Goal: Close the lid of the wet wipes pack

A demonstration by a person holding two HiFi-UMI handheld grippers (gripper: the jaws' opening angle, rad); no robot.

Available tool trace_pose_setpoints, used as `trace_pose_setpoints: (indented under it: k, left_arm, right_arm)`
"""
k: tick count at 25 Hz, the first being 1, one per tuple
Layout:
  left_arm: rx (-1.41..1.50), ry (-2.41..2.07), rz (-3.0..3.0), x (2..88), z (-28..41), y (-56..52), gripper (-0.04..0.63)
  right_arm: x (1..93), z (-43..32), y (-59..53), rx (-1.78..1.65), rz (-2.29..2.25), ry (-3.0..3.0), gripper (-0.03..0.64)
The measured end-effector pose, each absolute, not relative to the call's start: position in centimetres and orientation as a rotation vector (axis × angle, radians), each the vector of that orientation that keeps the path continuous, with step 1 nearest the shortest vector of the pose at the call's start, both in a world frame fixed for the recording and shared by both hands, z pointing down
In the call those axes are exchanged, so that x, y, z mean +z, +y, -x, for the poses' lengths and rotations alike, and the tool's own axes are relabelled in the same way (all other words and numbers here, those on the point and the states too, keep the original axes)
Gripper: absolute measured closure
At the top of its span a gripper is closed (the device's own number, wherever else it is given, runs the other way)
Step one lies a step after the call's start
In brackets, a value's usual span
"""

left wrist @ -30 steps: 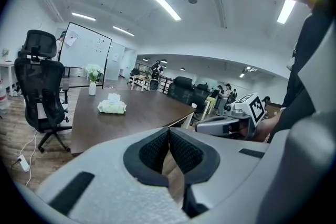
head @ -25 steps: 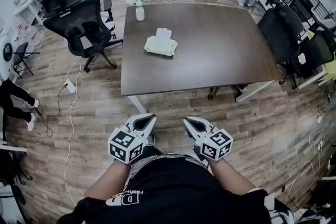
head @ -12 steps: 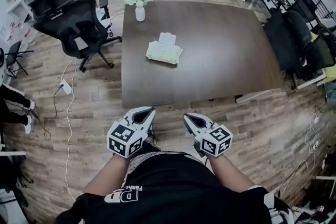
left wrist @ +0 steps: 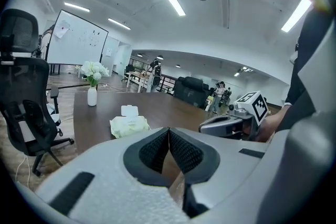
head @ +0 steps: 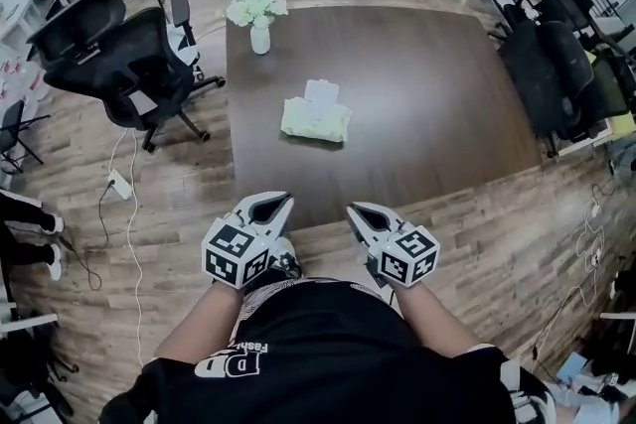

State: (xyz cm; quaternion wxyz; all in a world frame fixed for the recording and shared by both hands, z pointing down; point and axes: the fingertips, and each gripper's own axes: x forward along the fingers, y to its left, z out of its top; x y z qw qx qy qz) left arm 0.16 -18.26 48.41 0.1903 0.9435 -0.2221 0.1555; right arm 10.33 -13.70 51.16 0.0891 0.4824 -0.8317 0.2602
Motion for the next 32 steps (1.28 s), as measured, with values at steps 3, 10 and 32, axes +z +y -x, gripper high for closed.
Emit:
trace_pose_setpoints:
  k: [3,10,32]
  left_arm:
    - [0.468,-0.592,-2.654,49.1,0.3,-20.7,0.575]
    - [0.478,-0.509,-2.678,50.0,0.6,-24.9,0.576]
    - [0.450,-0.610,-2.630,49.8,0.6,-29.8,0.575]
  right_arm:
    - [51.2,-9.9,-16.1,0.769,-1.472,-2.455,0.611]
    - [51.8,-9.9,-19.4,0.752,-1.546,-2.386,0.612]
    - [51.3,-11.9,-26.9,0.679,-1.455,-2.389,0.611]
